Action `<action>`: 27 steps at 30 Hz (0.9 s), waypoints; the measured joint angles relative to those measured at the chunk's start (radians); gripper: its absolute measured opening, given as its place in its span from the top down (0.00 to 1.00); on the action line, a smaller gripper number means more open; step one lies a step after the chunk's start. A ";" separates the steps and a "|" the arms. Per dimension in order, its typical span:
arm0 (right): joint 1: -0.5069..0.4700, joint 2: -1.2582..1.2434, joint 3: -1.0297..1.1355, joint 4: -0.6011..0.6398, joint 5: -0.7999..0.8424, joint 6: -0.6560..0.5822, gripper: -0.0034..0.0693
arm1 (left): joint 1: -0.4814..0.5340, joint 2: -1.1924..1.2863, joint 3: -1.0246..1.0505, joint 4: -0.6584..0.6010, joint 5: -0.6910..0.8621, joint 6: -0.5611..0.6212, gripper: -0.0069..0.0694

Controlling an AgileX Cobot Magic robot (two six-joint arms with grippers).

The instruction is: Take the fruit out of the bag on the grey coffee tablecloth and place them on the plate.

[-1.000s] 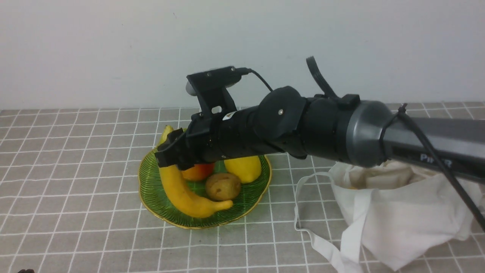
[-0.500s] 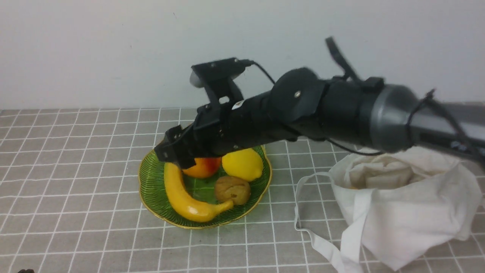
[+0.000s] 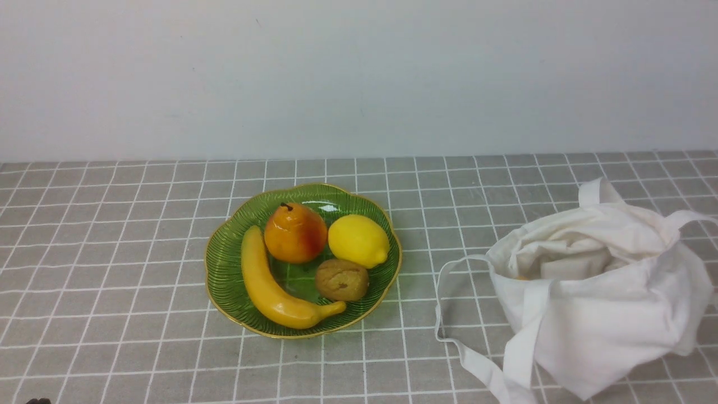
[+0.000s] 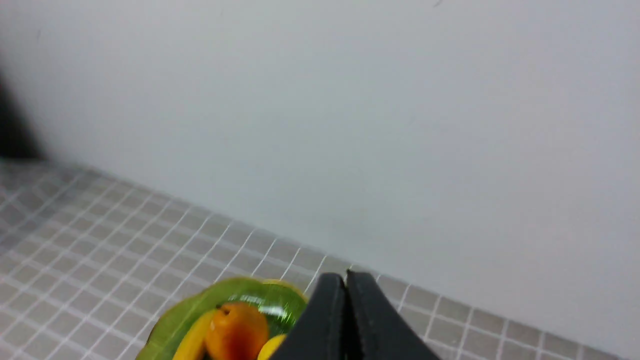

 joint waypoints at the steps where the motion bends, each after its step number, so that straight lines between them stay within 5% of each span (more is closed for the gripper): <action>1: 0.000 -0.080 0.048 -0.047 -0.012 0.048 0.97 | 0.000 0.000 0.000 0.000 0.000 0.000 0.92; 7: 0.000 -0.648 0.492 -0.364 -0.219 0.360 0.97 | 0.000 0.000 0.000 0.000 0.000 0.000 0.92; 15: 0.000 -0.974 0.747 -0.600 -0.307 0.598 0.97 | 0.000 0.000 0.000 0.000 0.000 0.000 0.92; 27: -0.001 -0.973 0.784 -0.637 -0.299 0.643 0.97 | 0.000 0.000 0.000 0.000 0.001 0.000 0.92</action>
